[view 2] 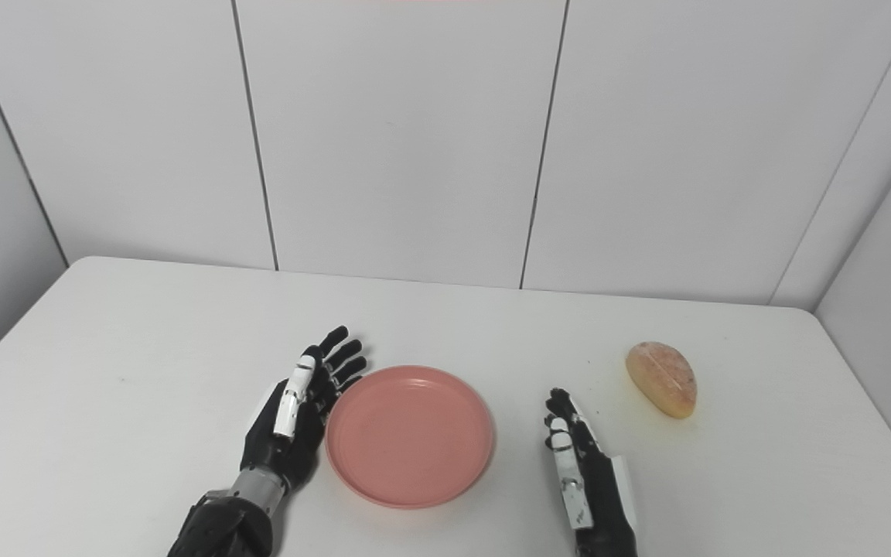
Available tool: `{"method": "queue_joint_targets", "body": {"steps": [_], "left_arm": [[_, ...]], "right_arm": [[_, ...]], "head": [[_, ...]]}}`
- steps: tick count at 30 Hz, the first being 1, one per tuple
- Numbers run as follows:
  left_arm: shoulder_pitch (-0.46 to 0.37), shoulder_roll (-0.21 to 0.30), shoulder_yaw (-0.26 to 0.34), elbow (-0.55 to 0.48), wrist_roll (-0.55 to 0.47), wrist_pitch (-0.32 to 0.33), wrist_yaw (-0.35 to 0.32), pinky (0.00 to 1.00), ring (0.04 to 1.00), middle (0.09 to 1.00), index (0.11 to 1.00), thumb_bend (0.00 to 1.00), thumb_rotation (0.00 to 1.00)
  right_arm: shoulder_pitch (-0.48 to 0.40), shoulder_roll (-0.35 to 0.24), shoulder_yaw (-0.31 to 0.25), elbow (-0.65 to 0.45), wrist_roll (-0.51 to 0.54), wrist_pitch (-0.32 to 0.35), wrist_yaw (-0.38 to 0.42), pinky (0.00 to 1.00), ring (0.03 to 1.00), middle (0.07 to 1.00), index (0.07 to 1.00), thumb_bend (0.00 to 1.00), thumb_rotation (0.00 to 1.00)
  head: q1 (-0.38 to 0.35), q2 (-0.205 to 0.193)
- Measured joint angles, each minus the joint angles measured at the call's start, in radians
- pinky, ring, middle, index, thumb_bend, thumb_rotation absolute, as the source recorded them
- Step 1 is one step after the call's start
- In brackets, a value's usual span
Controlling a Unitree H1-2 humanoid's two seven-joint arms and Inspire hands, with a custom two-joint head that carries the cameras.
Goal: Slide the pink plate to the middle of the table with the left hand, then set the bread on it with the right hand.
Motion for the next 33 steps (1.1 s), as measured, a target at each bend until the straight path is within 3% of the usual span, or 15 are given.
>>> {"method": "queue_joint_targets", "body": {"steps": [3, 5, 7, 12, 14, 15, 18, 25, 33], "left_arm": [[0.003, 0.000, 0.004, 0.006, -0.001, -0.016, -0.003, 0.90, 0.900, 0.904, 0.896, 0.35, 1.00], [0.003, 0.000, 0.009, 0.012, -0.004, -0.026, -0.008, 0.91, 0.900, 0.905, 0.895, 0.35, 1.00], [0.003, 0.000, 0.017, 0.017, -0.011, -0.032, -0.013, 0.91, 0.902, 0.908, 0.897, 0.35, 1.00], [-0.001, -0.001, 0.034, 0.031, -0.029, -0.037, -0.026, 0.93, 0.912, 0.916, 0.903, 0.33, 1.00], [-0.002, 0.001, 0.039, 0.035, -0.038, -0.038, -0.035, 0.93, 0.918, 0.921, 0.908, 0.33, 1.00], [-0.002, 0.003, 0.040, 0.037, -0.044, -0.038, -0.040, 0.94, 0.918, 0.922, 0.909, 0.33, 1.00], [-0.001, 0.009, 0.042, 0.041, -0.053, -0.042, -0.055, 0.95, 0.920, 0.925, 0.913, 0.33, 1.00], [-0.001, 0.017, 0.048, 0.053, -0.076, -0.063, -0.083, 0.97, 0.939, 0.941, 0.928, 0.29, 1.00], [0.000, 0.017, 0.054, 0.054, -0.092, -0.063, -0.088, 0.96, 0.931, 0.932, 0.918, 0.28, 1.00]], "right_arm": [[-0.001, -0.018, 0.020, -0.056, -0.045, 0.039, 0.006, 0.84, 0.868, 0.875, 0.872, 0.33, 1.00], [-0.008, -0.036, 0.034, -0.093, -0.073, 0.083, 0.022, 0.83, 0.869, 0.869, 0.861, 0.34, 1.00], [-0.024, -0.051, 0.042, -0.112, -0.096, 0.111, 0.036, 0.82, 0.867, 0.859, 0.847, 0.33, 1.00], [-0.079, -0.079, 0.045, -0.158, -0.138, 0.147, 0.043, 0.79, 0.848, 0.852, 0.832, 0.37, 1.00], [-0.095, -0.080, 0.041, -0.169, -0.144, 0.154, 0.043, 0.76, 0.814, 0.840, 0.828, 0.39, 0.95], [-0.103, -0.081, 0.040, -0.172, -0.149, 0.158, 0.043, 0.75, 0.806, 0.832, 0.828, 0.40, 0.88], [-0.121, -0.096, 0.044, -0.182, -0.196, 0.161, 0.043, 0.74, 0.787, 0.810, 0.823, 0.44, 0.83], [-0.188, -0.158, 0.039, -0.188, -0.331, 0.164, 0.038, 0.74, 0.800, 0.823, 0.841, 0.55, 0.74], [-0.230, -0.207, -0.010, -0.188, -0.384, 0.168, 0.038, 0.78, 0.828, 0.842, 0.839, 0.67, 0.67]], "head": [[-0.064, -0.018], [-0.064, -0.018], [-0.109, -0.034], [-0.143, -0.048], [-0.185, -0.064], [-0.186, -0.064], [-0.209, -0.072], [-0.245, -0.086], [-0.262, -0.097]]}}
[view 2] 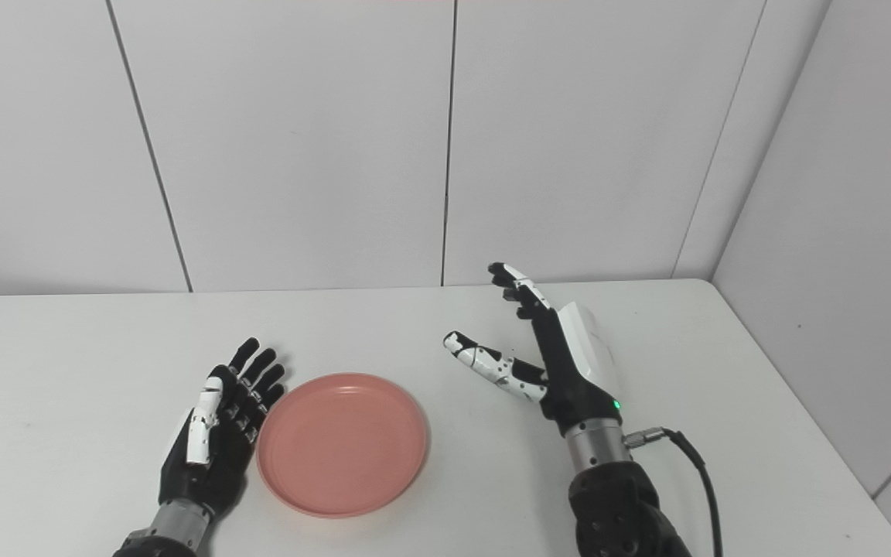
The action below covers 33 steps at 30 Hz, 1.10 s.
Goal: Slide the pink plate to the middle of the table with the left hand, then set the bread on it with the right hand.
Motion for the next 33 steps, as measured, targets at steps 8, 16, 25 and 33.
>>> {"method": "queue_joint_targets", "body": {"steps": [8, 16, 25, 33], "left_arm": [[0.000, 0.000, 0.005, 0.000, -0.008, 0.000, 0.000, 0.97, 0.937, 0.939, 0.924, 0.28, 1.00], [0.000, 0.012, 0.010, 0.002, -0.021, 0.000, -0.003, 0.98, 0.945, 0.945, 0.933, 0.27, 1.00], [0.000, 0.023, 0.006, 0.000, -0.022, 0.003, -0.005, 0.98, 0.947, 0.948, 0.936, 0.27, 1.00], [0.000, 0.032, 0.006, 0.000, -0.032, 0.003, -0.009, 0.98, 0.944, 0.946, 0.933, 0.27, 1.00]], "right_arm": [[-0.084, -0.040, -0.036, 0.014, -0.070, 0.083, 0.000, 0.78, 0.846, 0.865, 0.865, 0.74, 0.58], [-0.108, -0.099, -0.030, 0.090, -0.188, 0.097, -0.006, 0.73, 0.826, 0.871, 0.875, 0.83, 0.55], [-0.134, -0.143, -0.030, 0.192, -0.232, 0.192, 0.006, 0.68, 0.820, 0.889, 0.898, 0.86, 0.54], [-0.142, -0.153, -0.020, 0.287, -0.231, 0.206, 0.006, 0.70, 0.830, 0.885, 0.893, 0.86, 0.54]], "head": [[-0.023, 0.003], [-0.032, 0.006], [-0.034, 0.012], [-0.035, 0.020]]}}
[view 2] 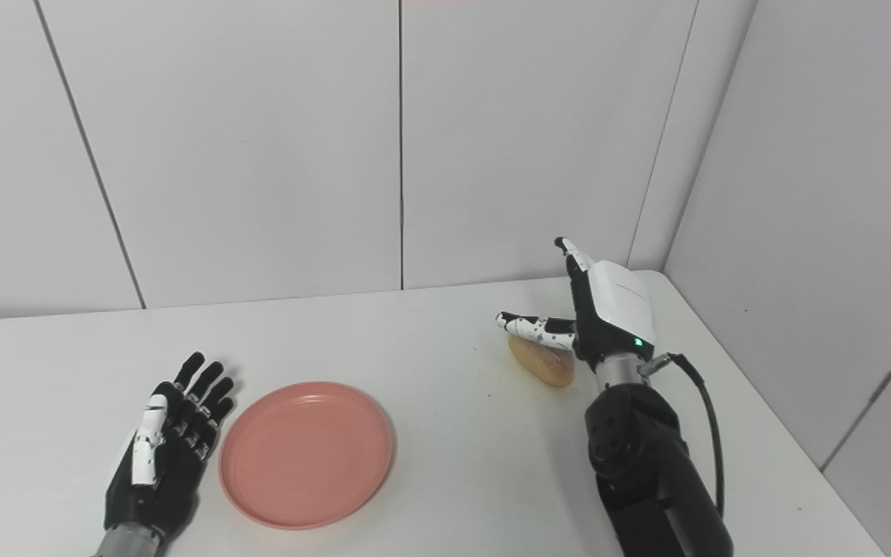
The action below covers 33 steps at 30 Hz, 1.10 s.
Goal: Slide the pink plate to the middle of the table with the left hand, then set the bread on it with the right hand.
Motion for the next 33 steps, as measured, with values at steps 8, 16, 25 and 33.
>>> {"method": "queue_joint_targets", "body": {"steps": [8, 16, 25, 33], "left_arm": [[0.002, 0.002, 0.000, -0.007, 0.000, 0.006, 0.000, 0.97, 0.937, 0.939, 0.927, 0.28, 1.00], [0.004, 0.007, 0.001, -0.016, -0.011, 0.025, 0.000, 0.98, 0.948, 0.950, 0.937, 0.28, 1.00], [0.006, 0.011, 0.001, -0.023, -0.012, 0.032, 0.000, 0.98, 0.941, 0.944, 0.932, 0.28, 1.00], [0.017, 0.011, 0.003, -0.045, -0.011, 0.049, 0.003, 0.97, 0.938, 0.941, 0.927, 0.28, 1.00]], "right_arm": [[-0.029, -0.006, 0.007, 0.113, 0.014, 0.031, 0.000, 0.72, 0.845, 0.897, 0.898, 0.85, 0.53], [-0.055, -0.010, 0.029, 0.225, 0.041, 0.037, -0.007, 0.72, 0.830, 0.883, 0.890, 0.88, 0.54], [-0.094, -0.011, 0.066, 0.355, 0.061, 0.037, -0.044, 0.75, 0.853, 0.890, 0.892, 0.88, 0.54], [-0.118, -0.015, 0.082, 0.395, 0.086, 0.037, -0.059, 0.72, 0.827, 0.859, 0.877, 0.87, 0.53]], "head": [[-0.005, 0.017], [-0.006, 0.025], [-0.006, 0.029], [0.000, 0.035]]}}
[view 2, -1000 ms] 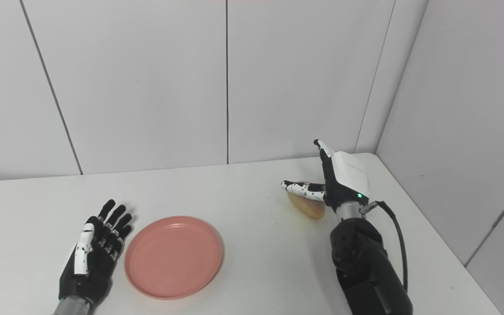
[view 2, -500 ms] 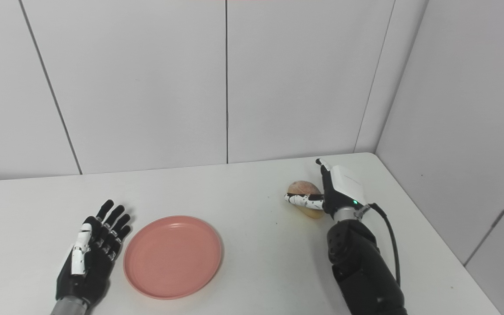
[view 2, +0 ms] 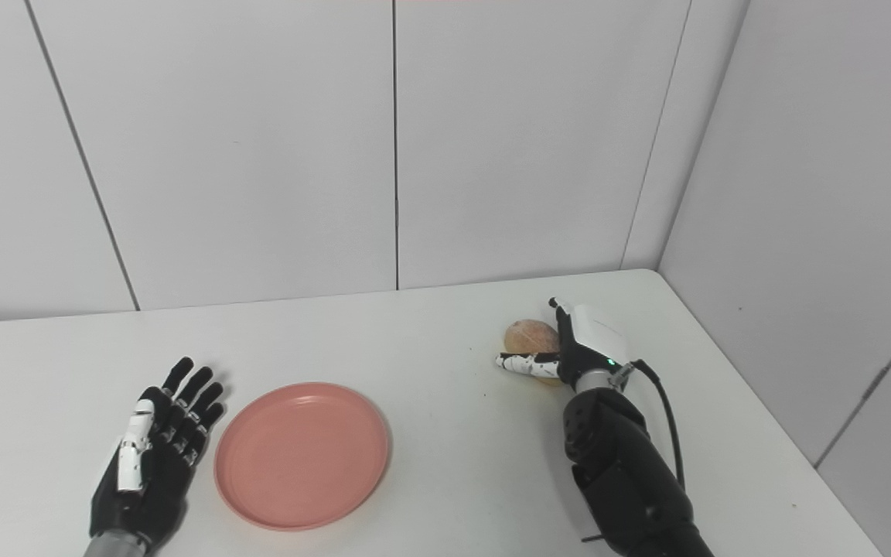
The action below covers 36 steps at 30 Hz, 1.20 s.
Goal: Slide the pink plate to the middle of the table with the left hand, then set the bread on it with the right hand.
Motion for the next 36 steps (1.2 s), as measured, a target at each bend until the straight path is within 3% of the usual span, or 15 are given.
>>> {"method": "queue_joint_targets", "body": {"steps": [6, 13, 15, 23, 36], "left_arm": [[0.000, 0.000, 0.002, -0.002, 0.000, 0.005, 0.000, 0.98, 0.943, 0.948, 0.936, 0.28, 1.00], [0.000, -0.001, 0.002, -0.001, 0.000, 0.005, 0.000, 0.97, 0.930, 0.938, 0.927, 0.29, 1.00], [0.000, -0.001, 0.002, -0.001, 0.000, 0.005, 0.000, 0.97, 0.934, 0.941, 0.932, 0.29, 1.00], [0.000, -0.001, 0.002, -0.002, -0.001, 0.005, 0.000, 0.98, 0.931, 0.940, 0.931, 0.29, 1.00], [0.000, 0.000, 0.002, -0.002, 0.000, 0.005, 0.000, 0.97, 0.929, 0.937, 0.933, 0.29, 1.00]], "right_arm": [[-0.018, -0.008, 0.020, 0.029, 0.005, 0.000, -0.016, 0.65, 0.769, 0.813, 0.854, 0.85, 0.51], [-0.025, -0.012, 0.024, 0.037, 0.030, -0.002, -0.038, 0.55, 0.681, 0.735, 0.733, 0.76, 0.36], [-0.025, -0.012, 0.023, 0.037, 0.042, -0.003, -0.046, 0.47, 0.584, 0.647, 0.672, 0.70, 0.33], [-0.028, -0.014, 0.027, 0.042, 0.077, -0.005, -0.048, 0.32, 0.381, 0.437, 0.469, 0.47, 0.26], [-0.027, -0.016, 0.039, 0.029, 0.087, -0.005, -0.049, 0.29, 0.366, 0.432, 0.456, 0.43, 0.20]], "head": [[0.003, 0.002], [0.006, 0.003], [0.008, 0.005], [0.009, 0.009], [0.023, 0.015]]}}
